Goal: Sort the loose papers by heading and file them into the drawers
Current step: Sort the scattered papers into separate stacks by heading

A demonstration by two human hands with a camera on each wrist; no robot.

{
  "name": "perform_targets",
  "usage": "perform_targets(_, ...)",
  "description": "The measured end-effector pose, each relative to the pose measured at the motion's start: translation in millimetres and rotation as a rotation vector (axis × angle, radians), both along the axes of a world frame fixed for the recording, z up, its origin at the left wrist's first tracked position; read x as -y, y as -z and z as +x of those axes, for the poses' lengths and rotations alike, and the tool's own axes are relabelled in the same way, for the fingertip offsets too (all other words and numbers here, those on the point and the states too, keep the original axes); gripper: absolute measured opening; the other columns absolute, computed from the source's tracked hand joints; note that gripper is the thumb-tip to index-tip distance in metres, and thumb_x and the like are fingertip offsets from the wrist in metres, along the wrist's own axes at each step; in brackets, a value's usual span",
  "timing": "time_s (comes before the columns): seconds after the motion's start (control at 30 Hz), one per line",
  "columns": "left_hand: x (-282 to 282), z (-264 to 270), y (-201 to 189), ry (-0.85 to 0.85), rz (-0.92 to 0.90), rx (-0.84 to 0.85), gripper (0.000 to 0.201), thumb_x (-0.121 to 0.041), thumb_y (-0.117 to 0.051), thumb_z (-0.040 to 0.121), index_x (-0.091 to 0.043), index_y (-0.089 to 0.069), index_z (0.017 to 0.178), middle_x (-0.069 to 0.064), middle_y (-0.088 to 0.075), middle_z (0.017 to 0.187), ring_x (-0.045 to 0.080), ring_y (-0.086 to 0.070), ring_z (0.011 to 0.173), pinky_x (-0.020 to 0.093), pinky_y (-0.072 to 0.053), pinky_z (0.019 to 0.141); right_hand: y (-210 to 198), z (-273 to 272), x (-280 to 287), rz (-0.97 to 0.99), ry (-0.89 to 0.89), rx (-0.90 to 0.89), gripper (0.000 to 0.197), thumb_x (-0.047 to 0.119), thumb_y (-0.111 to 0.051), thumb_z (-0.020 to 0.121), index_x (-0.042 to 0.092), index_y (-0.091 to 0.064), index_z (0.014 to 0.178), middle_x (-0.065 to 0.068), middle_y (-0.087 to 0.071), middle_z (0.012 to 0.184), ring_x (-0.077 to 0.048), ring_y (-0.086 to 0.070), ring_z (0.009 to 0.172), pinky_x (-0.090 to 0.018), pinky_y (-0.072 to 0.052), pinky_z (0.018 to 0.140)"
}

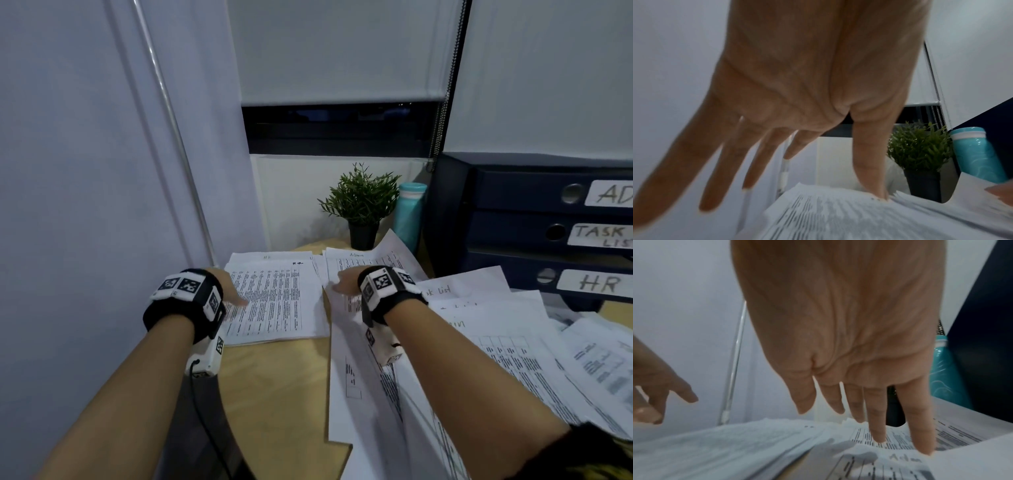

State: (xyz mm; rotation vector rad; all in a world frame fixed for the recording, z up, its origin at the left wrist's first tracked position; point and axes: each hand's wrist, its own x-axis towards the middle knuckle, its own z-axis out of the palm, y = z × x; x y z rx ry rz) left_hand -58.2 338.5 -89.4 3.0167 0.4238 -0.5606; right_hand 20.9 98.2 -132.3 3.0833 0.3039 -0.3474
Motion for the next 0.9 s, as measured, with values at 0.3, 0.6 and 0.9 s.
perform_targets(0.3, 79.6, -25.8, -70.6, 0.079, -0.497, 0.201, 0.083, -0.057, -0.056, 0.086, -0.006, -0.029, 0.146, 0.016, -0.035, 0.15, 0.034, -0.039, 0.133, 0.042, -0.039, 0.104, -94.5, -62.3, 72.3, 0.419, 0.209, 0.043, 0.041, 0.021, -0.048, 0.1, -0.004, -0.048, 0.133, -0.018, -0.052, 0.135, -0.029, -0.055, 0.11, -0.035, -0.049, 0.083)
perform_targets(0.6, 201.8, -39.3, -18.8, -0.225, -1.419, -0.15, 0.054, -0.033, -0.06, 0.091, -0.011, -0.038, 0.135, 0.02, -0.025, 0.146, 0.04, -0.049, 0.102, 0.048, -0.052, 0.075, -89.0, -127.4, 214.3, 0.279, 0.594, 0.01, 0.053, 0.033, -0.071, 0.085, 0.001, -0.057, 0.125, -0.013, -0.063, 0.106, -0.028, -0.057, 0.105, -0.038, -0.046, 0.093)
perform_targets(0.9, 227.2, -53.5, 23.7, -0.281, -1.444, -0.138, 0.009, -0.008, -0.063, 0.087, -0.003, -0.056, 0.09, 0.013, -0.058, 0.083, 0.023, -0.055, 0.052, 0.027, -0.042, 0.045, -30.0, -163.6, 263.5, 0.45, 0.775, -0.022, 0.059, 0.038, -0.088, 0.064, 0.003, -0.068, 0.106, -0.013, -0.069, 0.111, -0.027, -0.064, 0.096, -0.033, -0.05, 0.082)
